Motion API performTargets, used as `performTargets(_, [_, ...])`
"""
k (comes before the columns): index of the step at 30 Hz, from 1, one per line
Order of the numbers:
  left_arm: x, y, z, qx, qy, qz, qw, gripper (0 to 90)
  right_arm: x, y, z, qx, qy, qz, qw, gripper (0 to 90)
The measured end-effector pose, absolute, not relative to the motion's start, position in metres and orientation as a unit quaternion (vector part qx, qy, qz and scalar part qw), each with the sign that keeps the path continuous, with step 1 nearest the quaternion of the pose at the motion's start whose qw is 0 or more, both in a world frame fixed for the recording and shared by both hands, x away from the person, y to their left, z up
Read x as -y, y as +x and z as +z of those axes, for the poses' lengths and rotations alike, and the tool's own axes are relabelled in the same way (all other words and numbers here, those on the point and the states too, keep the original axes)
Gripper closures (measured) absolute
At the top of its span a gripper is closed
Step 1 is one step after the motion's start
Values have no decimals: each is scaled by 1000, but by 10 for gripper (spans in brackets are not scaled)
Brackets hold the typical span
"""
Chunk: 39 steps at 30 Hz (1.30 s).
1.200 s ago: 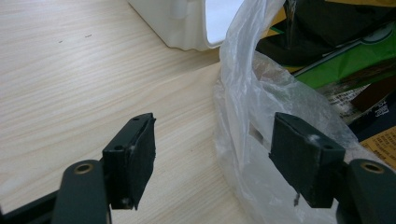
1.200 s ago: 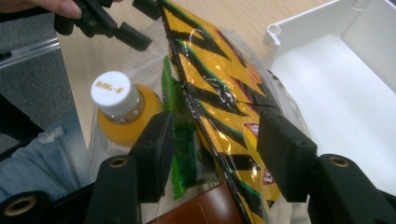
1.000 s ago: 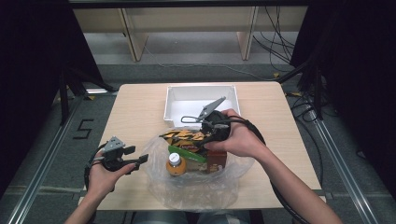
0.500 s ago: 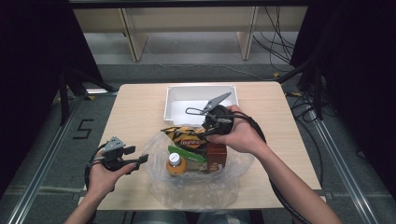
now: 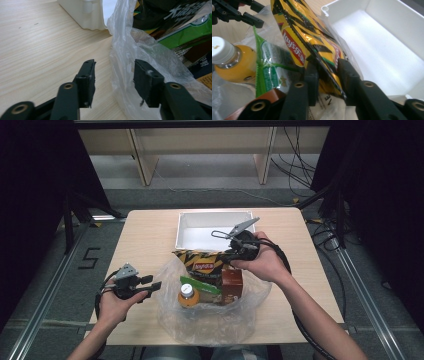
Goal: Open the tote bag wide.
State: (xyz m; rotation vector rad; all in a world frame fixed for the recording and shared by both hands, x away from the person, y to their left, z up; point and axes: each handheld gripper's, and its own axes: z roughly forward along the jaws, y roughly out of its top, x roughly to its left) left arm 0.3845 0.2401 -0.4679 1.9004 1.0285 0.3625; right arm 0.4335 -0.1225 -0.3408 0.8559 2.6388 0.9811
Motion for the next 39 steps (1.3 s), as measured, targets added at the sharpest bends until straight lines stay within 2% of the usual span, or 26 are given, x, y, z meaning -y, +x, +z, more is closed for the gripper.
performTargets(7, [-238,395,-474,-420,777,127,451,679,128,439,-346,-889,273,349,119,821])
performTargets(14, [-233,403,-473,-425,776,112,453,761,130,439,-352,-876,279,374,120,877])
performTargets(17, [-231,406,-472,-426,775,111,454,778,132,439,-353,-875,281,376,119,868])
performTargets(19, [-228,408,-472,-427,774,110,455,787,132,439,-353,-872,280,382,119,802])
performTargets(22, [-224,411,-474,-427,777,106,450,795,132,441,-355,-877,260,386,118,768])
performTargets(25, [-222,412,-476,-427,779,103,448,803,130,442,-358,-872,258,397,125,759])
performTargets(27, [-222,412,-477,-428,780,102,445,807,130,441,-357,-871,267,395,116,771])
performTargets(35, [-225,413,-479,-435,776,104,445,807,130,440,-358,-867,245,412,134,878])
performTargets(39, [-226,414,-479,-431,782,104,438,805,129,440,-360,-865,238,421,132,897])
